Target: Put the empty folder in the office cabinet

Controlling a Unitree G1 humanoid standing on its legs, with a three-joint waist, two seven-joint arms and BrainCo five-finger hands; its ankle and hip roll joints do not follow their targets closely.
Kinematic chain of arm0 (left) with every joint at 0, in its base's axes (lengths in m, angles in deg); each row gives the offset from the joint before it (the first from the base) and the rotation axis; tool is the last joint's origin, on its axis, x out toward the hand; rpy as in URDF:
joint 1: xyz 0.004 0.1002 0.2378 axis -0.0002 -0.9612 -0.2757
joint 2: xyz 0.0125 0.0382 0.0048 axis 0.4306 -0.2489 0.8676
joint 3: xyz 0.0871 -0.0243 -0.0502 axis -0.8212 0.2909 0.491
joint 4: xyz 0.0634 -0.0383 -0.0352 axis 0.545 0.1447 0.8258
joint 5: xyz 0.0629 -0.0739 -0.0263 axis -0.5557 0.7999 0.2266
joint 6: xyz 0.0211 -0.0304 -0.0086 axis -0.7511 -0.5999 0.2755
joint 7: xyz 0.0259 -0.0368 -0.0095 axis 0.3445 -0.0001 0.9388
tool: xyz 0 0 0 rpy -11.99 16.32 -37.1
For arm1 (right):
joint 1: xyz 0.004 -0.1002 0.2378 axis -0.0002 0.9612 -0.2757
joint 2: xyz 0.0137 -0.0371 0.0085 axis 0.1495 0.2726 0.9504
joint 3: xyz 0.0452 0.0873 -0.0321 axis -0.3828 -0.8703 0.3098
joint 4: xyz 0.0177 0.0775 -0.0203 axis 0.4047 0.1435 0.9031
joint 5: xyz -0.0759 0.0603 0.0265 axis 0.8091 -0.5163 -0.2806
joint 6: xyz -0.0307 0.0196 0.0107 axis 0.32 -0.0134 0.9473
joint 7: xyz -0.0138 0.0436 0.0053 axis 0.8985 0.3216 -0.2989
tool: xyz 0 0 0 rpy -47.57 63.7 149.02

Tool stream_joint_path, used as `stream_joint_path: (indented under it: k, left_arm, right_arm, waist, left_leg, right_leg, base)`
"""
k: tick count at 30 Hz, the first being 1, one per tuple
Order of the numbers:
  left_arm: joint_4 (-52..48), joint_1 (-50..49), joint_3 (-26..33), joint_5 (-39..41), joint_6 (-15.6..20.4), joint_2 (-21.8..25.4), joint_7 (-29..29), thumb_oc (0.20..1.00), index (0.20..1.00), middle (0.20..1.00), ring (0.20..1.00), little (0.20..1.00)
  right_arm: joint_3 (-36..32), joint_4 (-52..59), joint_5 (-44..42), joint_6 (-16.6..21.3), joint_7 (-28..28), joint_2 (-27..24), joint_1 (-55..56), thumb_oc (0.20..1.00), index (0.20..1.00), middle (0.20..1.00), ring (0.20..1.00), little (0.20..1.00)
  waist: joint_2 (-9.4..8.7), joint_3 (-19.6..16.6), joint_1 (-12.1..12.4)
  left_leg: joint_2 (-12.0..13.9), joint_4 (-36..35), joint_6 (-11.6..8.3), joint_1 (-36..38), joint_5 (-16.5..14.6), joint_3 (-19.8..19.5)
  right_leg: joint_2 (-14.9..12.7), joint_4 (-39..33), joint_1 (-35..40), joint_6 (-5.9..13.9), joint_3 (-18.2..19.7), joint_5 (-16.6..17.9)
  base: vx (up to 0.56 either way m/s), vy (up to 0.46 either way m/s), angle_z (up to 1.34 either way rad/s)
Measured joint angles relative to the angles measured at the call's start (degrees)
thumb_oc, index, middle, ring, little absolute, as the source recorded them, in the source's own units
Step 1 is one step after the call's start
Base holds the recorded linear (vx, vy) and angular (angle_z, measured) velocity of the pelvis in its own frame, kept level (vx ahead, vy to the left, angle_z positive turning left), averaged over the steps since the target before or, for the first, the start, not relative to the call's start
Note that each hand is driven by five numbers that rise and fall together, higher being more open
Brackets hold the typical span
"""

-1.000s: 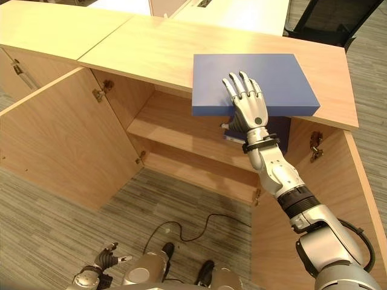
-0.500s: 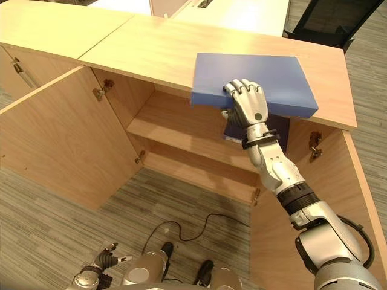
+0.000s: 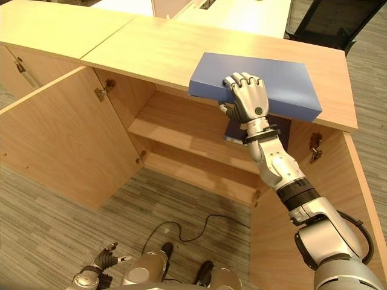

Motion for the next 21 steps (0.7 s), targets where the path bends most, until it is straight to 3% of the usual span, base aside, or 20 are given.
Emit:
stream_joint_path:
  k: [7,12,16,18,21]
  left_arm:
    - [0.0,-0.3,0.1,0.0,0.0,0.0,0.0,1.000,1.000,1.000,1.000,1.000]
    - [0.0,-2.4,0.2,0.0,-0.1,-0.1,0.0,1.000,1.000,1.000,1.000,1.000]
    - [0.6,-5.1,0.2,-0.1,-0.6,-0.8,0.0,1.000,1.000,1.000,1.000,1.000]
    - [0.6,-5.2,0.1,-0.1,-0.7,-1.1,0.0,1.000,1.000,1.000,1.000,1.000]
    - [0.7,-4.9,0.2,-0.1,-1.4,-2.1,0.1,1.000,1.000,1.000,1.000,1.000]
  right_arm:
    - [0.1,0.0,0.0,0.0,-0.1,0.0,0.0,0.200,0.200,0.200,0.200,0.200]
    - [1.1,0.0,-0.1,0.0,-0.7,0.0,0.0,0.200,0.200,0.200,0.200,0.200]
    - [1.0,0.4,-0.8,0.0,-0.7,-1.0,0.0,0.200,0.200,0.200,0.200,0.200]
    - [0.3,0.7,-2.3,0.1,-0.6,-1.7,-0.1,0.200,0.200,0.200,0.200,0.200]
    - [-2.6,4.0,-4.3,0.2,-0.5,-1.8,1.0,0.200,0.200,0.200,0.200,0.200]
  waist:
    - [0.08,-0.2,0.0]
    - [0.29,-2.8,-0.1]
    - [0.58,-9.1,-0.4]
    - [0.91,-10.3,-0.3]
    - [1.65,-10.6,-0.7]
  left_leg:
    - [0.1,-0.4,0.06,0.5,0.0,-0.1]
    - [0.6,-4.5,-0.92,3.5,1.3,-0.4]
    - [4.1,-16.4,-2.00,9.6,6.8,-1.9]
    - [5.2,-19.4,-2.19,11.1,8.0,-1.7]
    - [5.4,-21.6,-2.47,11.9,9.4,-1.5]
  right_leg:
    - [0.1,0.0,0.3,0.15,-0.1,-0.4]
    - [0.5,-2.3,2.5,-0.08,-0.4,0.2]
    - [4.4,-13.8,8.4,-0.10,-2.8,4.3]
    - [6.3,-19.4,10.9,0.67,-3.1,6.7]
    - [6.9,-22.5,11.8,1.43,-3.1,8.3]
  base:
    - [0.02,-0.021,0.00]
    - [0.04,-0.032,0.02]
    - [0.02,-0.064,0.15]
    - [0.00,-0.014,0.07]
    - [0.00,0.000,0.00]
